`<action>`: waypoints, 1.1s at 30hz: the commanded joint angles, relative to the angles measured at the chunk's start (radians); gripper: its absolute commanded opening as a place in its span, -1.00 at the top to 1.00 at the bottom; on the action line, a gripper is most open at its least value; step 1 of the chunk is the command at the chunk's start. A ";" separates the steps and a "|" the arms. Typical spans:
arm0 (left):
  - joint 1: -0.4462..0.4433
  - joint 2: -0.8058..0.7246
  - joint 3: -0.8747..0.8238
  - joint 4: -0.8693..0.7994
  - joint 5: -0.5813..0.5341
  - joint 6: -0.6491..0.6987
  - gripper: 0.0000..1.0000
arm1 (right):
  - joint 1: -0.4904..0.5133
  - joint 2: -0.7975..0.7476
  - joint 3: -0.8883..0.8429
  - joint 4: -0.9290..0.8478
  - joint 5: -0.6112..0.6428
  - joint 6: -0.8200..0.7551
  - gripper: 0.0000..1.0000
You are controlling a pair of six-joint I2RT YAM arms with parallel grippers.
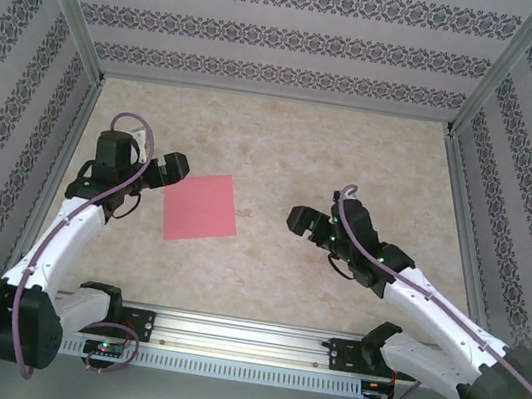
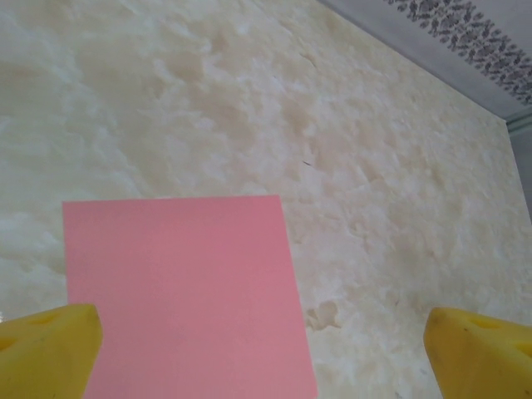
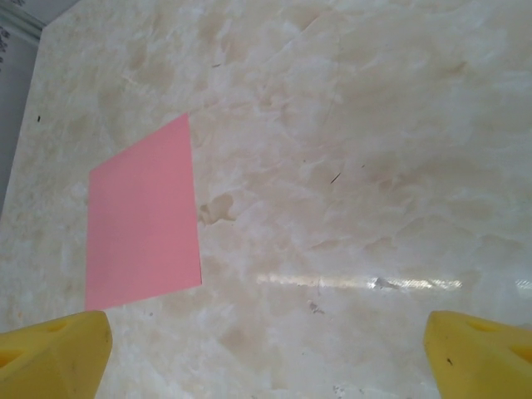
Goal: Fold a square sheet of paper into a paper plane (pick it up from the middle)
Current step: Move the square sheet of paper to the center of the table.
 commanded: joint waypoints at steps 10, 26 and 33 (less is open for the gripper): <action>0.015 0.120 0.067 -0.006 0.072 -0.047 -1.00 | 0.255 0.587 0.444 0.047 0.050 0.026 -0.73; 0.034 0.064 0.053 -0.087 -0.310 -0.157 -1.00 | 0.213 1.192 0.941 0.068 -0.202 0.132 -0.42; 0.036 0.070 0.039 -0.055 -0.248 -0.157 -1.00 | 0.167 1.195 0.854 0.067 -0.207 0.140 -0.40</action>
